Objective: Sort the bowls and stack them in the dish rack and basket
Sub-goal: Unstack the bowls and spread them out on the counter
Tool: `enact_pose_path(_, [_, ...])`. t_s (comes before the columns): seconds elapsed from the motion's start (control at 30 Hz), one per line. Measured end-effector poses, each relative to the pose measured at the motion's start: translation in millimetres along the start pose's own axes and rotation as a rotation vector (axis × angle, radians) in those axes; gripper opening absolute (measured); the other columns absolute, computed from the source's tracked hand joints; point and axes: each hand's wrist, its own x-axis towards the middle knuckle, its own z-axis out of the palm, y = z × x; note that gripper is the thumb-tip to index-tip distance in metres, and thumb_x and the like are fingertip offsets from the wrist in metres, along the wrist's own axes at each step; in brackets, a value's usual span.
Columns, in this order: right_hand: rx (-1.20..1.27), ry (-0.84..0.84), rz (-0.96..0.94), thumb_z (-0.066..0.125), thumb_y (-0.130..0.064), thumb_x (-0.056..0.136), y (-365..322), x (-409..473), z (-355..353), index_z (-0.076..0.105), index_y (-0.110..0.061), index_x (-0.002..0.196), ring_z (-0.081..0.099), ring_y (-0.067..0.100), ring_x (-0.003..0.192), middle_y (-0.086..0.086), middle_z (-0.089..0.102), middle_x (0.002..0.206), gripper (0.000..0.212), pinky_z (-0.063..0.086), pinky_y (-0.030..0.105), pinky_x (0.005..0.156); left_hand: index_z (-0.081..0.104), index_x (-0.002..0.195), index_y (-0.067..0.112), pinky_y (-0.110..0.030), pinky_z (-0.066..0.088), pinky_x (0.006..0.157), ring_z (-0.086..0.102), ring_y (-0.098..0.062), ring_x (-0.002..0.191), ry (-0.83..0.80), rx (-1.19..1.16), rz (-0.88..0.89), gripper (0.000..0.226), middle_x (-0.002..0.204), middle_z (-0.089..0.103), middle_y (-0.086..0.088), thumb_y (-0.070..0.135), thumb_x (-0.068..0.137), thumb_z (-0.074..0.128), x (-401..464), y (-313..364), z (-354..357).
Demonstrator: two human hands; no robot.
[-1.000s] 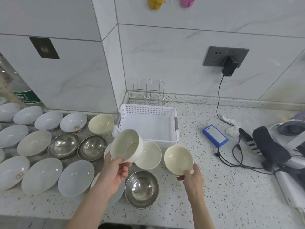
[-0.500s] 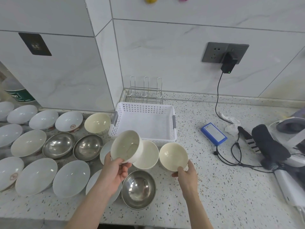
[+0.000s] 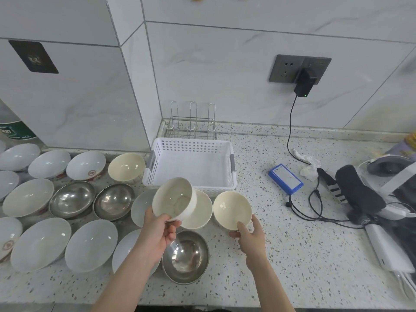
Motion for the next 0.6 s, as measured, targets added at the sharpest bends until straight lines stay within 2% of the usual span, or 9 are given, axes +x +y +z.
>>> enact_pose_path(0.1, [0.013,-0.031,0.009,0.057,-0.027,0.095,-0.7,-2.1,-2.0,0.043,-0.043,0.124,0.048,0.0,0.038,0.012,0.075,0.078,0.036,0.035,0.023,0.048,0.048,0.113,0.021,-0.018,0.037,0.033,0.053,-0.008,0.039,-0.004,0.027,0.007,0.033,0.075,0.061,-0.021,-0.006,0.093,0.046,1.2,-1.2,1.7])
enact_pose_path(0.23, [0.027,-0.031,0.002,0.057,-0.029,0.095,-0.1,-5.6,-4.0,0.041,-0.044,0.125,0.045,0.0,0.037,0.008,0.075,0.072,0.037,0.032,0.018,0.039,0.05,0.107,0.022,-0.018,0.037,0.033,0.051,-0.009,0.038,-0.019,0.072,0.018,0.031,0.059,0.064,-0.014,-0.005,0.092,0.046,0.4,-2.3,4.8])
enact_pose_path(0.4, [-0.016,-0.017,0.011,0.056,-0.033,0.095,-1.4,-5.1,-5.2,0.038,-0.033,0.142,0.043,0.005,0.038,0.008,0.076,0.072,0.05,0.032,0.018,0.037,0.049,0.108,0.026,-0.021,0.038,0.034,0.049,-0.01,0.039,-0.062,0.148,0.037,0.036,0.054,0.066,-0.011,-0.005,0.092,0.04,-4.0,-3.6,7.0])
enact_pose_path(0.5, [-0.069,0.051,0.012,0.055,-0.044,0.094,-0.7,-7.3,-9.4,0.035,-0.023,0.147,0.047,0.009,0.054,0.007,0.073,0.071,0.06,0.035,0.023,0.05,0.049,0.112,0.031,-0.022,0.038,0.036,0.051,-0.01,0.042,-0.105,0.21,0.061,0.041,0.057,0.066,-0.011,-0.004,0.092,0.04,-8.6,-4.1,10.7])
enact_pose_path(0.6, [-0.081,0.113,-0.061,0.053,-0.046,0.093,-1.4,-12.8,-19.7,0.048,-0.024,0.136,0.05,0.012,0.064,0.004,0.068,0.068,0.048,0.039,0.03,0.062,0.046,0.118,0.038,-0.023,0.04,0.039,0.053,-0.012,0.046,-0.169,0.31,0.093,0.048,0.06,0.067,-0.011,-0.003,0.092,0.041,-15.3,-5.6,15.9])
